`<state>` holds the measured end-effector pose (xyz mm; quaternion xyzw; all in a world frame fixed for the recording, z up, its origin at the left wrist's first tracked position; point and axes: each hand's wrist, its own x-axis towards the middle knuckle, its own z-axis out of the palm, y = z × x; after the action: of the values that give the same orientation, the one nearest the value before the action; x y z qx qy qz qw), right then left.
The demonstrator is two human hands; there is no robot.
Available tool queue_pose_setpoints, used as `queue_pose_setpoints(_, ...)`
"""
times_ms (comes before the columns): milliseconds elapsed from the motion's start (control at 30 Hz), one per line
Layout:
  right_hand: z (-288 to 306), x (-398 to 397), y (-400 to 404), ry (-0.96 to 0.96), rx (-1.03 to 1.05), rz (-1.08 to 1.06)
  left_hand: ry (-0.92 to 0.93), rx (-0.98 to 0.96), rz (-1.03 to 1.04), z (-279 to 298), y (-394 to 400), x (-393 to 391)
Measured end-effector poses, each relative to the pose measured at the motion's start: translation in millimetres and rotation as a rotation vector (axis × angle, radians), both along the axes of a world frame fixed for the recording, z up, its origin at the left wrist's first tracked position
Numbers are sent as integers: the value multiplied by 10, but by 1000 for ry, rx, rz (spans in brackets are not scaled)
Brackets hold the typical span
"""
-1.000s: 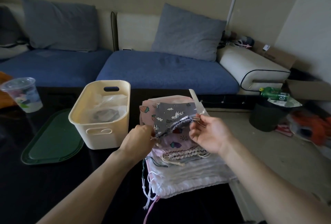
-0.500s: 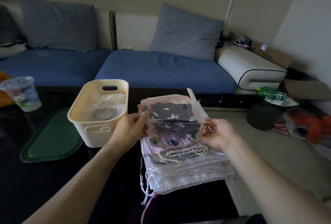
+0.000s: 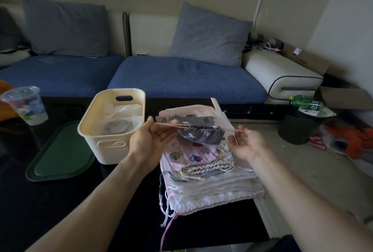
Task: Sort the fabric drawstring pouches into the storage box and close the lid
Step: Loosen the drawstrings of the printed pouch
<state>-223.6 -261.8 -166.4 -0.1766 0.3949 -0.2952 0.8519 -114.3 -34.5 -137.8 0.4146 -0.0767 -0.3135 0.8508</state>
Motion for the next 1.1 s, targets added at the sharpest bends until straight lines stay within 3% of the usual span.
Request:
queue_pose_setpoints(133, 79, 29, 63, -322, 52, 12, 169, -142, 40, -63, -31, 72)
queue_pose_setpoints(200, 131, 17, 114, -358, 6, 83, 237, -193, 51, -68, -49, 82)
queue_pose_setpoints(300, 165, 8, 176, -271, -191, 234, 271, -217, -42, -95, -82, 40)
queue_pose_setpoints(467, 107, -25, 168, -93, -501, 402, 172, -133, -188, -120, -120, -32)
queue_pose_setpoints(667, 133, -70, 147, 106, -726, 551, 151, -89, -152, -43, -90, -34)
queue_pose_setpoints(767, 129, -89, 154, 277, -925, 645, 41, 147, -189, -21, -69, 8)
queue_pose_setpoints(833, 127, -128, 177, 417, -1083, 757, -158, 438, -275, -32, -55, 9)
queue_pose_setpoints(933, 125, -184, 160, 526, -1142, 901, -403, 749, -460, -67, -3, -21)
queue_pose_setpoints(1100, 101, -234, 20, 576, -998, 1021, -371, 781, -609, -23, 60, -8)
